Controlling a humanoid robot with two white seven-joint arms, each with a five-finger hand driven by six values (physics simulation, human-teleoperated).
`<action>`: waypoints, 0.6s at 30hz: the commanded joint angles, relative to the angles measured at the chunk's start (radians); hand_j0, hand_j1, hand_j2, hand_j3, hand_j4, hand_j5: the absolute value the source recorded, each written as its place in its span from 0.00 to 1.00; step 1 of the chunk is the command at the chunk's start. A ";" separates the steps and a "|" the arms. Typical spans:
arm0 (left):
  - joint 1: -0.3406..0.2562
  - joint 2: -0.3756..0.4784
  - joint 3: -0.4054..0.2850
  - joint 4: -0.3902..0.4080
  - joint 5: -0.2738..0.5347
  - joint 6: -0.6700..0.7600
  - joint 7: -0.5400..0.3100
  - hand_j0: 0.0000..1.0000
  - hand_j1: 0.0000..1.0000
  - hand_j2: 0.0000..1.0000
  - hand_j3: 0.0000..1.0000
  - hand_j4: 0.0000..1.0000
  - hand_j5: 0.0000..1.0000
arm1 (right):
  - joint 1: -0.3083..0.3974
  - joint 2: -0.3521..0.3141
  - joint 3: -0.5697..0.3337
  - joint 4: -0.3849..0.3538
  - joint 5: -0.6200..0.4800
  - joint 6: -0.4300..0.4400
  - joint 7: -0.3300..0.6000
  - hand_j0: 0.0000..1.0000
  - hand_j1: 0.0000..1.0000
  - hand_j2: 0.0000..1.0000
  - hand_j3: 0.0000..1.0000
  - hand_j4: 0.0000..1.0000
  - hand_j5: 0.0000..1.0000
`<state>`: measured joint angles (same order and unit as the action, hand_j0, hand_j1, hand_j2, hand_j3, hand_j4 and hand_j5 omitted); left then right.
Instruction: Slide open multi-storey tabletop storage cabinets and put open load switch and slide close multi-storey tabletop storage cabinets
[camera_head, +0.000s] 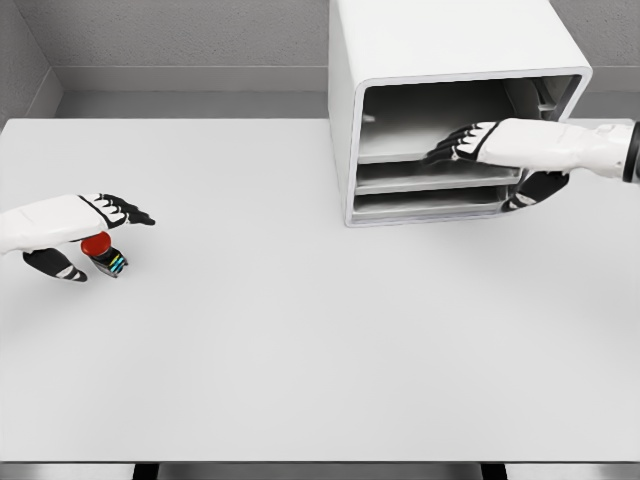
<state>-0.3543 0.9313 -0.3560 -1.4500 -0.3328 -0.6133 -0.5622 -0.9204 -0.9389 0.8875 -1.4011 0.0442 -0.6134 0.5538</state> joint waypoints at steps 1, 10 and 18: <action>0.000 0.000 0.000 0.003 0.005 0.002 0.001 1.00 1.00 1.00 1.00 1.00 1.00 | 0.000 0.011 -0.001 0.033 -0.004 0.003 0.005 1.00 1.00 1.00 1.00 1.00 1.00; -0.008 -0.016 0.002 0.045 -0.022 0.002 0.001 1.00 1.00 1.00 1.00 1.00 1.00 | -0.017 0.077 0.005 0.126 0.002 0.003 0.026 1.00 1.00 1.00 1.00 1.00 1.00; -0.006 -0.014 0.000 0.046 -0.018 0.002 0.001 0.81 0.81 0.81 0.81 0.81 0.81 | -0.026 0.109 0.007 0.169 0.008 0.003 0.032 1.00 1.00 1.00 1.00 1.00 1.00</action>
<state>-0.3605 0.9150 -0.3557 -1.4044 -0.3589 -0.6133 -0.5622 -0.9465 -0.8357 0.8894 -1.2439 0.0162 -0.6038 0.5844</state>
